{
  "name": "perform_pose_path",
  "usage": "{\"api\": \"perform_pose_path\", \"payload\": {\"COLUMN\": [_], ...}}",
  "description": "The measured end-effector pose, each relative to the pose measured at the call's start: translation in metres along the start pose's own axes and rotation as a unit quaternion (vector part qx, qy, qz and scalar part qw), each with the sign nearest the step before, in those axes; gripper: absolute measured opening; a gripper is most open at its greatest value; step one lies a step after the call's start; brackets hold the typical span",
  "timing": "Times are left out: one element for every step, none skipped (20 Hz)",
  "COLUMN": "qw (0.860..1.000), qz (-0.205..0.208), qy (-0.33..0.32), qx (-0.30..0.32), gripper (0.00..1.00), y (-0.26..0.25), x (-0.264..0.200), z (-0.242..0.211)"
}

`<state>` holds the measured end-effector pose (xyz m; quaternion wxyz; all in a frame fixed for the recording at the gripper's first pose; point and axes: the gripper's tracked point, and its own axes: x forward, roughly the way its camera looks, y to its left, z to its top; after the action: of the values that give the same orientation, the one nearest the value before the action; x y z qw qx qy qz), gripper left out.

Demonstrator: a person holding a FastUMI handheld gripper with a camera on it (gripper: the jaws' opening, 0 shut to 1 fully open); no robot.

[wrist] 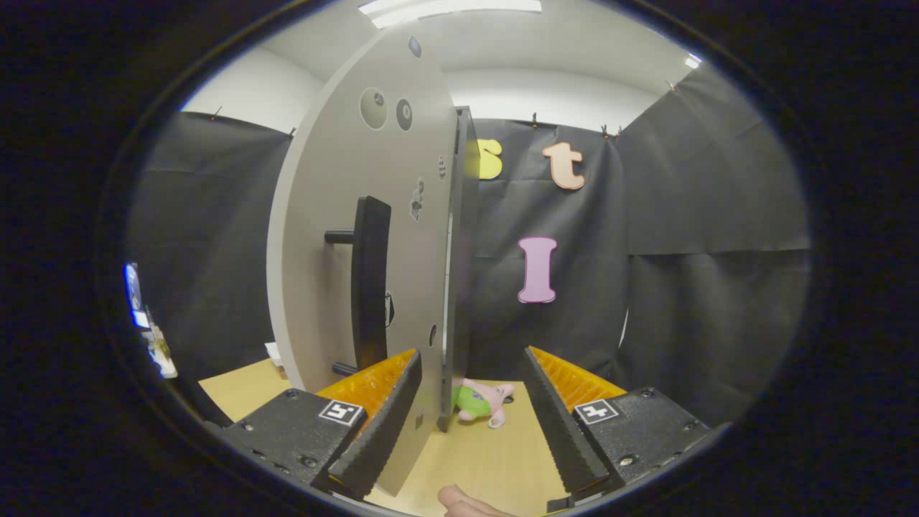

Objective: Open the shoe cabinet door, grab the shoes and put them into the shoe cabinet, then close the shoe cabinet door.

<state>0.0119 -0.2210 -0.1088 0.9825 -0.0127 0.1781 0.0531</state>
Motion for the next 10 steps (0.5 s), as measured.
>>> {"api": "perform_pose_path", "payload": {"qw": [1.000, 1.000, 1.000, 1.000, 1.000, 1.000, 1.000, 1.000, 1.000, 1.000], "qz": [0.001, 0.002, 0.004, 0.005, 0.006, 0.007, 0.008, 0.010, 0.012, 0.015], "qy": [-0.001, 0.000, 0.002, 0.004, 0.007, 0.011, 0.014, 0.014, 0.013, 0.013], "qx": [0.000, -0.002, -0.003, -0.003, -0.001, 0.000, 0.002, 0.000, -0.001, 0.000], "gripper": [0.92, 0.92, 0.93, 0.92, 0.92, 0.92, 0.93, 0.92, 0.92, 0.92], "y": [0.003, 0.006, 0.009, 0.014, 0.019, 0.026, 0.031, 0.037, 0.043, 0.051], "x": [0.000, 0.000, 0.000, 0.000, 0.001, 0.001, 0.002, 0.003, 0.004, 0.004], "z": [0.002, 0.002, 0.002, 0.001, 0.001, 0.001, 0.002, 0.002, 0.003, 0.003]}}
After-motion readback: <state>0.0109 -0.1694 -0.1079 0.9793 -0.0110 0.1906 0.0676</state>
